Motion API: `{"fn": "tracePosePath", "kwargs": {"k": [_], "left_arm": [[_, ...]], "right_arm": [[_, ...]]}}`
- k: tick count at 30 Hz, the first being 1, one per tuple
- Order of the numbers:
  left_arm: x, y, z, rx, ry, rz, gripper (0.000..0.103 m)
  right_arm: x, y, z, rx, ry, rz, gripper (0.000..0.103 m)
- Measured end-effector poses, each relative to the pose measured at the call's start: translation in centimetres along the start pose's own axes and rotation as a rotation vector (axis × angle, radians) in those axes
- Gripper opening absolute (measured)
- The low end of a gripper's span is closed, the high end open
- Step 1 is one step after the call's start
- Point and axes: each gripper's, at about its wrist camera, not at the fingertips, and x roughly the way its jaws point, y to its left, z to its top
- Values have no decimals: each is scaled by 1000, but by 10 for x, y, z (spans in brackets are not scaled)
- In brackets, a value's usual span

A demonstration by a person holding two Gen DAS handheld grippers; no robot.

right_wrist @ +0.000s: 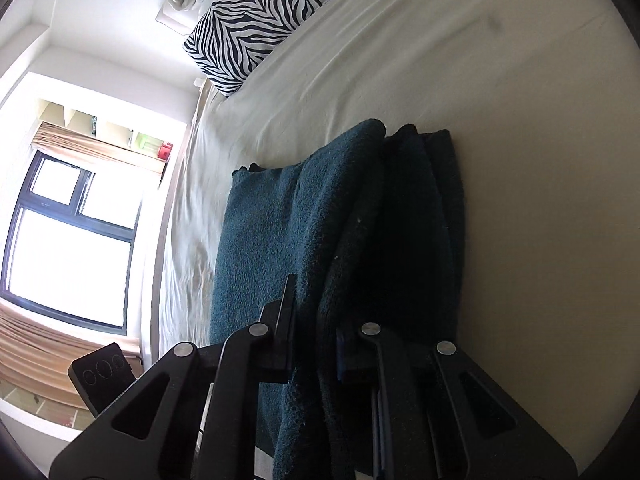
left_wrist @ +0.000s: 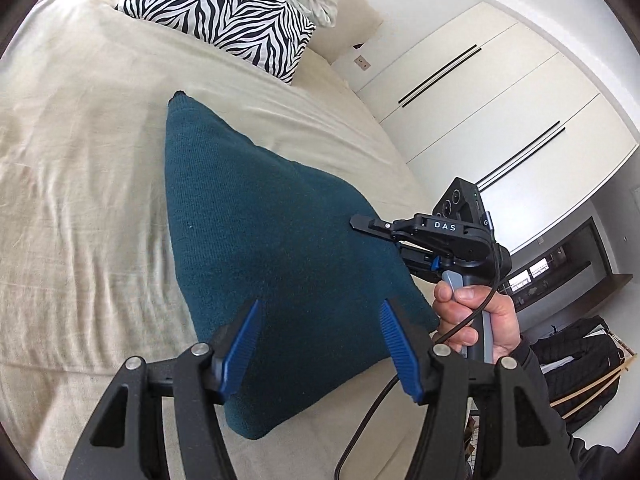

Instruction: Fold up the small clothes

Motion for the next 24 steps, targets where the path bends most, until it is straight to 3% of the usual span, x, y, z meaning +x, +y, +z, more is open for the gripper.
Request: {"fn": "tracePosePath", "kwargs": {"k": [6,9,18,21,24], "left_arm": [[21,-19,7,55,21,14,63],[37,-21,11,67,36,37,63],[80,-39,57,166,32,145,63],[106,-21,65,152,80,203,63],[112,-6,60,133,65,189,59]], "right_arm": [[-14,-50,-10,77,11,2,12],[-6,-71,-13,124,19,61,12],[3,-81,-15,163,3,124,13],[3,-79,-11,157,-19,117,14],[-8,-82,-10,174,-52,83,15]]}}
